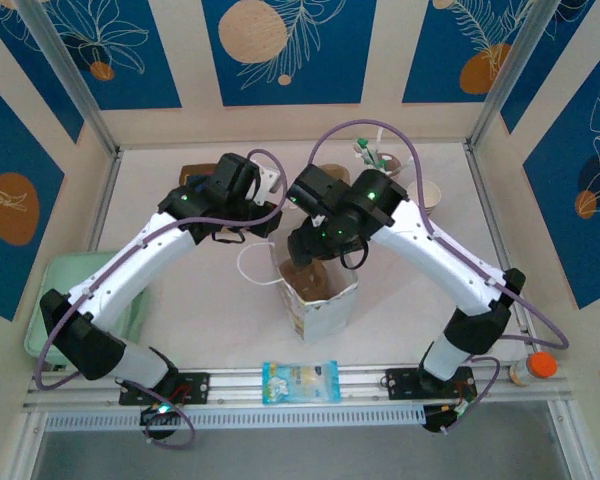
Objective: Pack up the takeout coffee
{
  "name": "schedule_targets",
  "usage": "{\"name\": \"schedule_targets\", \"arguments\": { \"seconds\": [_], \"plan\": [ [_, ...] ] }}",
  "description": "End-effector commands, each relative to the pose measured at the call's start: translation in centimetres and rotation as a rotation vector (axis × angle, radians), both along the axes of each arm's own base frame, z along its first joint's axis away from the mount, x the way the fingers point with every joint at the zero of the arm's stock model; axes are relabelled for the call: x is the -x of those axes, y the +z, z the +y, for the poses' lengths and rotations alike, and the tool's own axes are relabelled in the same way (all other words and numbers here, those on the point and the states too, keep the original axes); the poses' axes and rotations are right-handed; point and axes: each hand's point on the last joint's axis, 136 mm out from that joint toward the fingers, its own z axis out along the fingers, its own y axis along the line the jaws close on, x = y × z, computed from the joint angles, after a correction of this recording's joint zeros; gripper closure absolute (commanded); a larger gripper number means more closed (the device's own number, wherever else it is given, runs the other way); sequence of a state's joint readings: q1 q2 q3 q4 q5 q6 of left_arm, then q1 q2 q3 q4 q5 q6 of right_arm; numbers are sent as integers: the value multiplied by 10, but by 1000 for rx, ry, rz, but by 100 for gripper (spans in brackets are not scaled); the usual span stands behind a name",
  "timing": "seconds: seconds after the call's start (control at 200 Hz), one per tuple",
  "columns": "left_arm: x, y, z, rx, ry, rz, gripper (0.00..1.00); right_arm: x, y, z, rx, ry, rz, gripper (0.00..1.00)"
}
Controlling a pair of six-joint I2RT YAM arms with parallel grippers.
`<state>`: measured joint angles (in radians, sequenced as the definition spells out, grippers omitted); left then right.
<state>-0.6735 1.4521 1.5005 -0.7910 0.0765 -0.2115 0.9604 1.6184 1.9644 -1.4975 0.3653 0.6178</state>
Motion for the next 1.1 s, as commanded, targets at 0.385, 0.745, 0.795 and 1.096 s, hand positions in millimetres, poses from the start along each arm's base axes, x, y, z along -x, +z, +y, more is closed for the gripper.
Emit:
{"name": "schedule_targets", "arguments": {
  "seconds": [0.385,0.745,0.795,1.096],
  "plan": [
    [-1,0,-1,30,10,10,85,12,-27,17,-87,-35,87,61],
    [0,1,0,32,13,9,85,5,-42,1,105,-67,62,61],
    [0,1,1,32,15,7,85,3,-44,-3,145,-76,55,61],
    [1,2,4,28,20,-1,85,1,-45,-7,152,-79,47,61]
  ]
}}
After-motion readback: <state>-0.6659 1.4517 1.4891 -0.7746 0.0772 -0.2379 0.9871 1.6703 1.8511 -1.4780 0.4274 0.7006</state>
